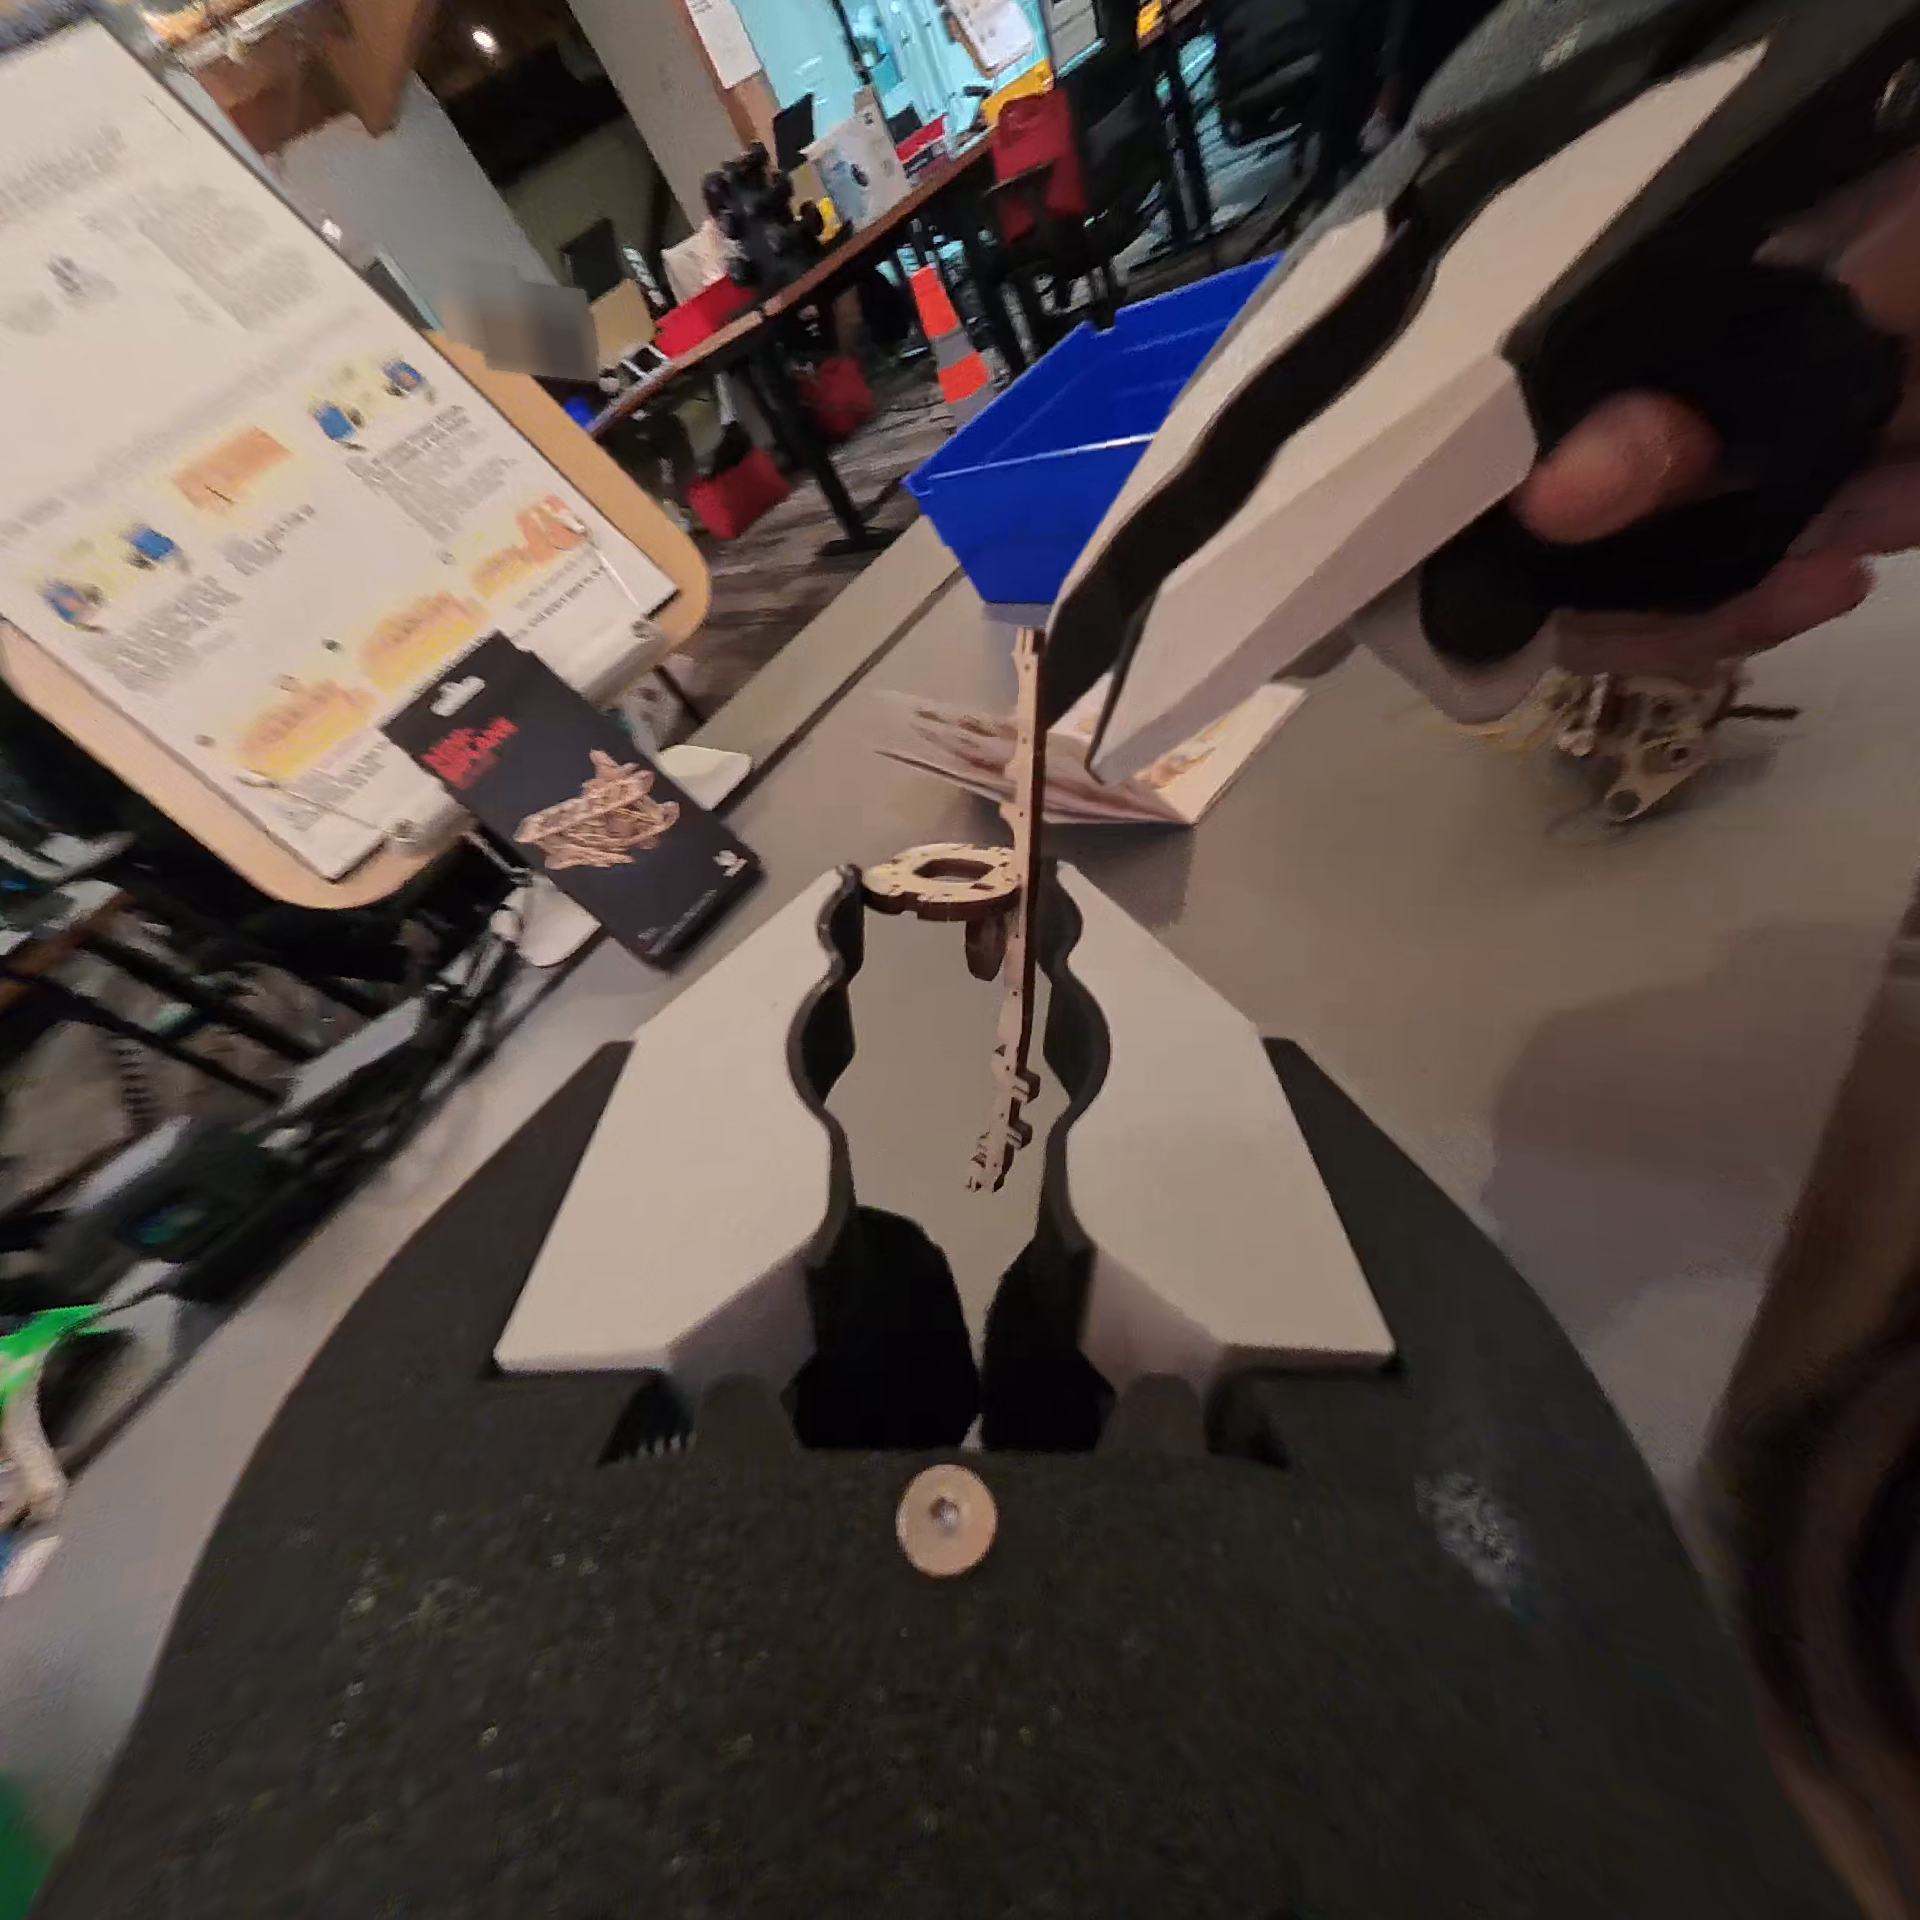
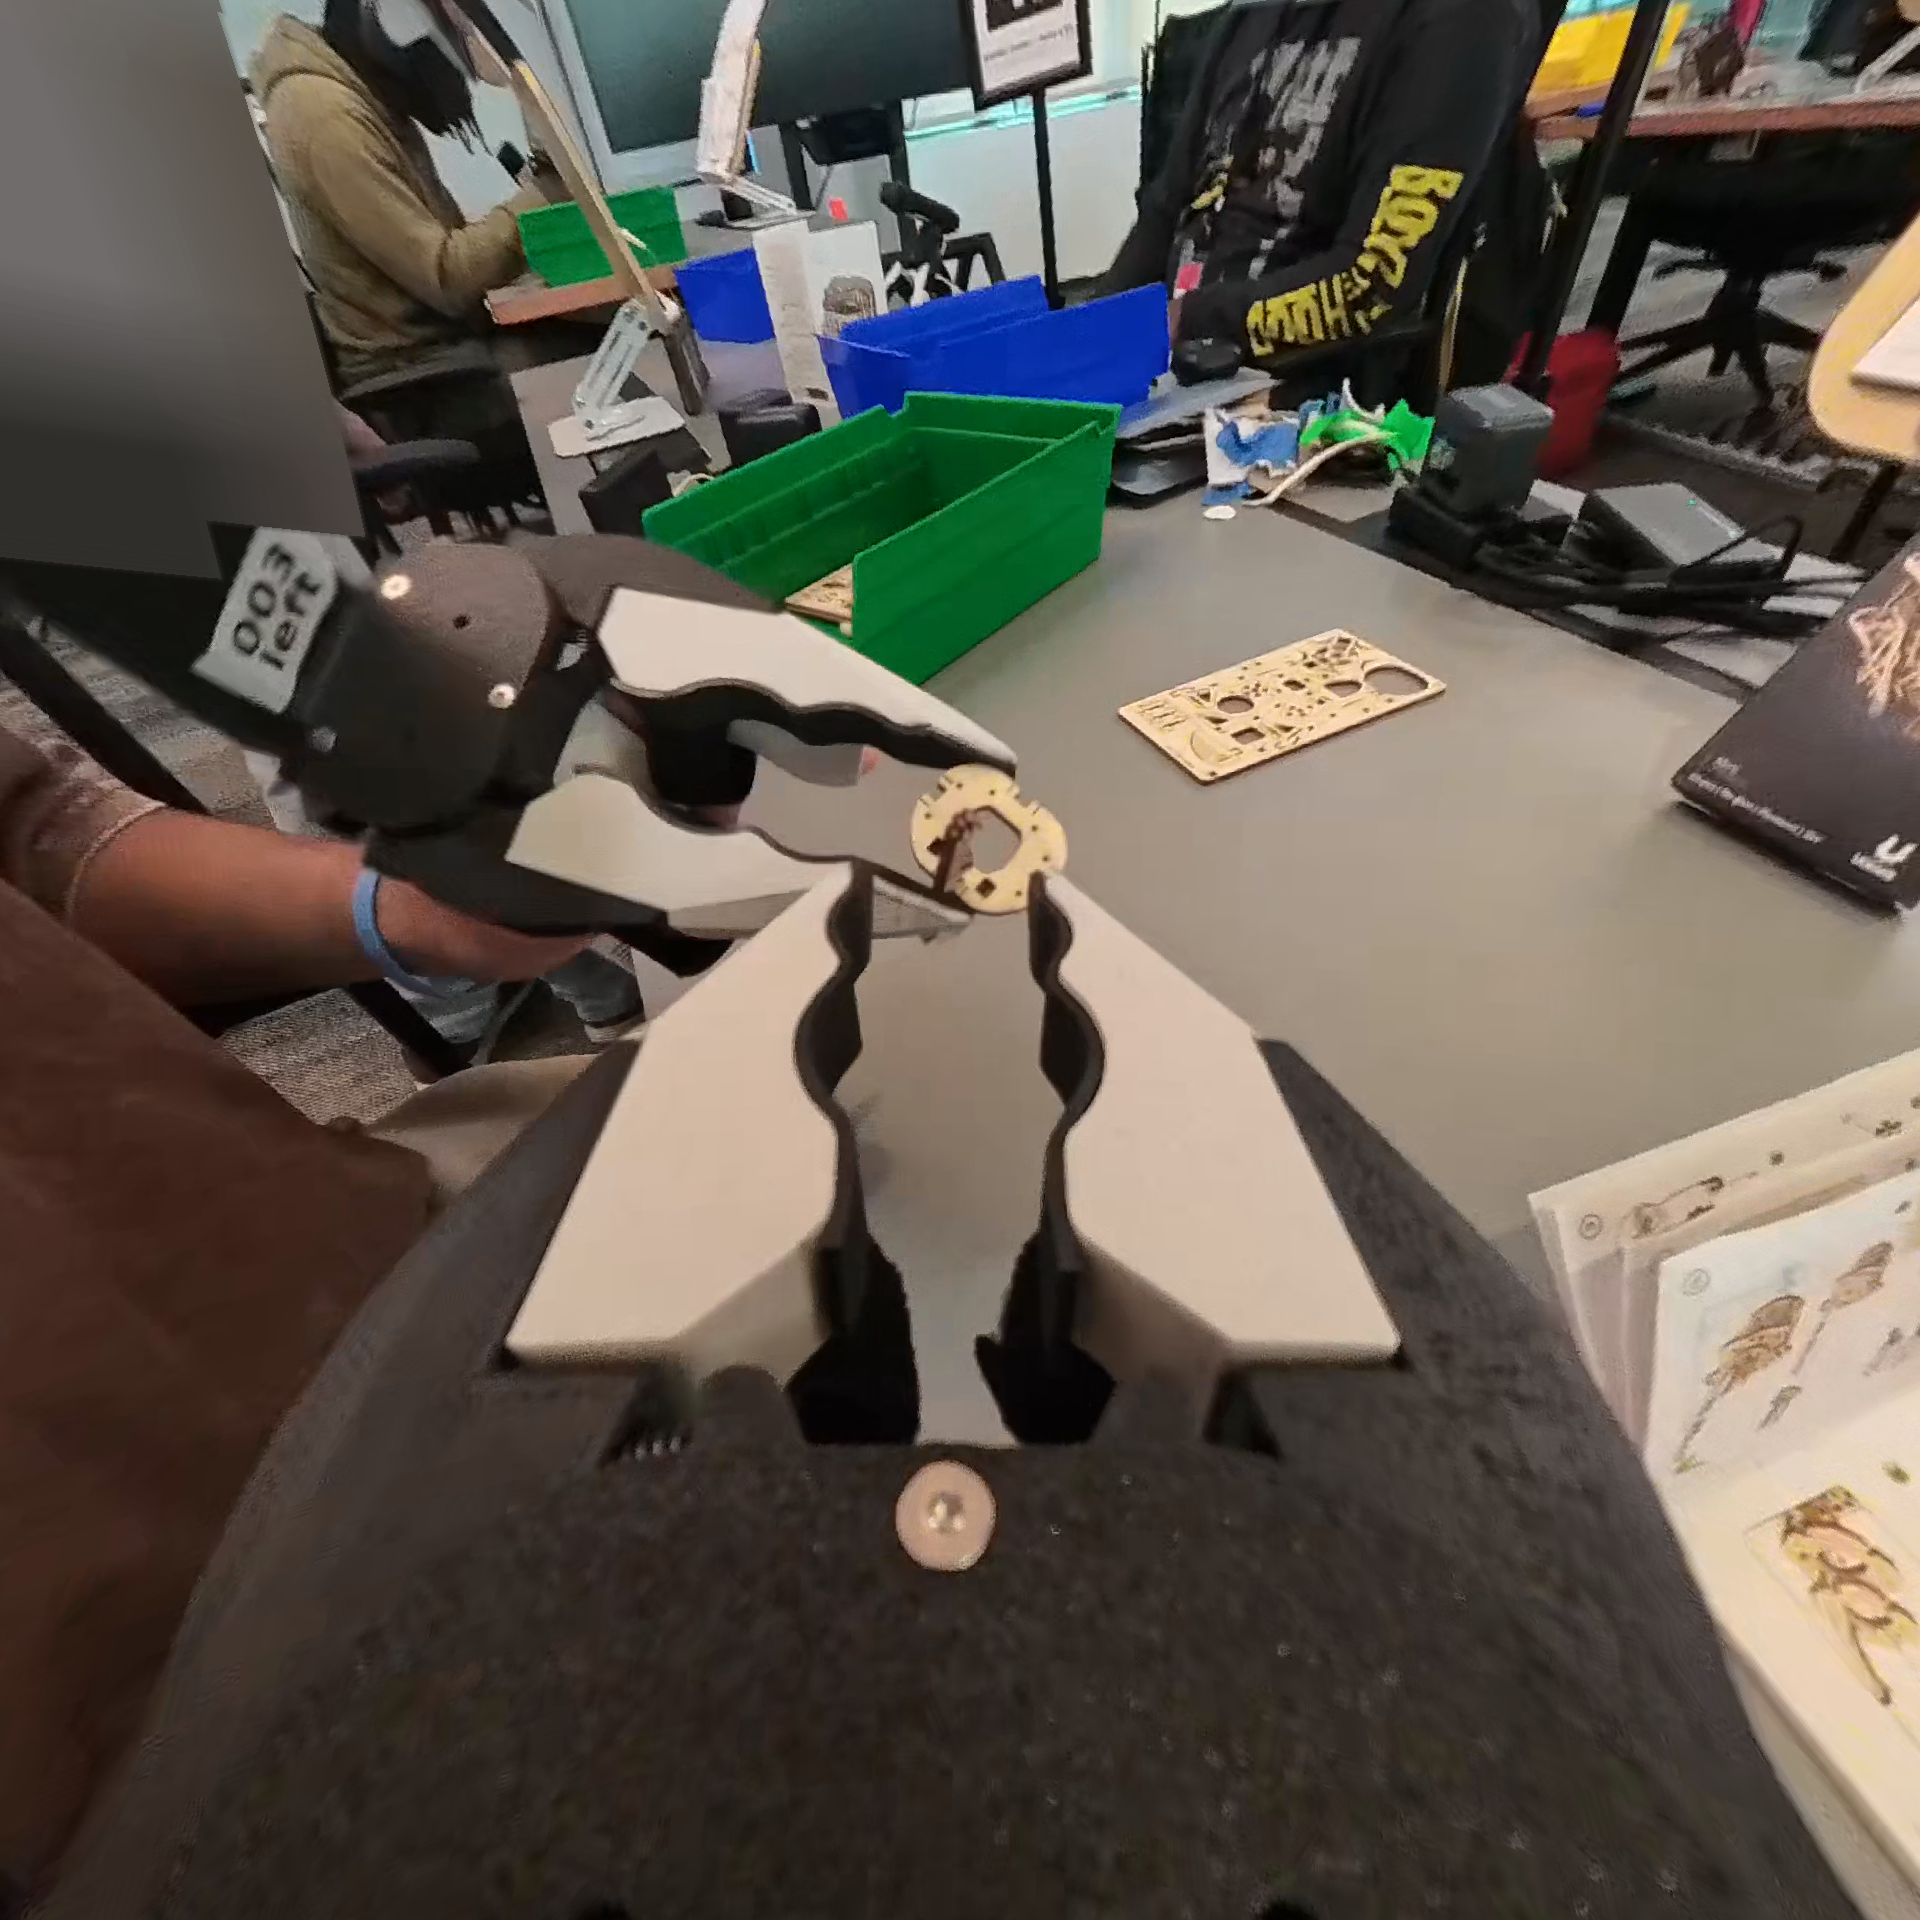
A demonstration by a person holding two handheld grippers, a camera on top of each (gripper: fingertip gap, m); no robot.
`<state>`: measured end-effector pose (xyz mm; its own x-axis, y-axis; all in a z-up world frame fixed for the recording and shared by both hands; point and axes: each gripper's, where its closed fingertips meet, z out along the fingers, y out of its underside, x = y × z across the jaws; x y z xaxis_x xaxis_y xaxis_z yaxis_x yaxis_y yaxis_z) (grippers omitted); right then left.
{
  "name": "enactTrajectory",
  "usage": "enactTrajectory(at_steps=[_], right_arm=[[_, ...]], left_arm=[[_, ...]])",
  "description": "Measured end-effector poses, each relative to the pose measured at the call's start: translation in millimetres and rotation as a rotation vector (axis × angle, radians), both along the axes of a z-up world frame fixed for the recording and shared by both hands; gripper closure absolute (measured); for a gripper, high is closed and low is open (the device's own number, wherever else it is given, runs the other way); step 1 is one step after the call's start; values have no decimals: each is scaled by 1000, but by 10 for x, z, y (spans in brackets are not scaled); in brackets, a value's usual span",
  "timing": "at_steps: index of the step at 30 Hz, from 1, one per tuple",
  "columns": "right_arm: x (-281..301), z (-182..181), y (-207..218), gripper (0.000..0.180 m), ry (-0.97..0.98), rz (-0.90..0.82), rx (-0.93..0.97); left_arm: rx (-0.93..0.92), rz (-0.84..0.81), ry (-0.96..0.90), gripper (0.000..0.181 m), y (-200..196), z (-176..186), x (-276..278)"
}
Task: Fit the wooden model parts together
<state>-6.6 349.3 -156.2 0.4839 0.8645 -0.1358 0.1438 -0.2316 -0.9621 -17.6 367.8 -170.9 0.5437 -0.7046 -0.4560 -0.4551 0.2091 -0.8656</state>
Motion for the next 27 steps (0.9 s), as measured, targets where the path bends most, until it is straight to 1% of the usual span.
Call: enactTrajectory(at_steps=[1,3,6,8,12,15,17,24,27], right_arm=[[-13,-5,-8,150,4,-3,-25],[-17,-2,8,153,36,-26,-85],[10,-27,46,169,63,-43,-161],[-8,-45,28,174,69,-25,-193],[-11,-74,8,175,17,-10,-165],[-11,-90,-35,176,-59,22,-52],[-10,-98,-62,176,-82,43,-16],[-9,-76,-31,177,-10,5,-72],[-6,-59,-4,177,62,-17,-144]], left_arm=[[40,19,30,150,6,0,-5],[107,30,89,150,-11,-7,12],[191,54,152,150,-18,10,14],[208,64,176,150,-16,-2,12],[185,57,176,150,-19,-37,14],[93,1,116,150,-41,-73,42],[38,-47,85,150,-72,-98,59],[59,-36,98,149,-62,-74,47],[121,5,148,150,-37,-40,29]])
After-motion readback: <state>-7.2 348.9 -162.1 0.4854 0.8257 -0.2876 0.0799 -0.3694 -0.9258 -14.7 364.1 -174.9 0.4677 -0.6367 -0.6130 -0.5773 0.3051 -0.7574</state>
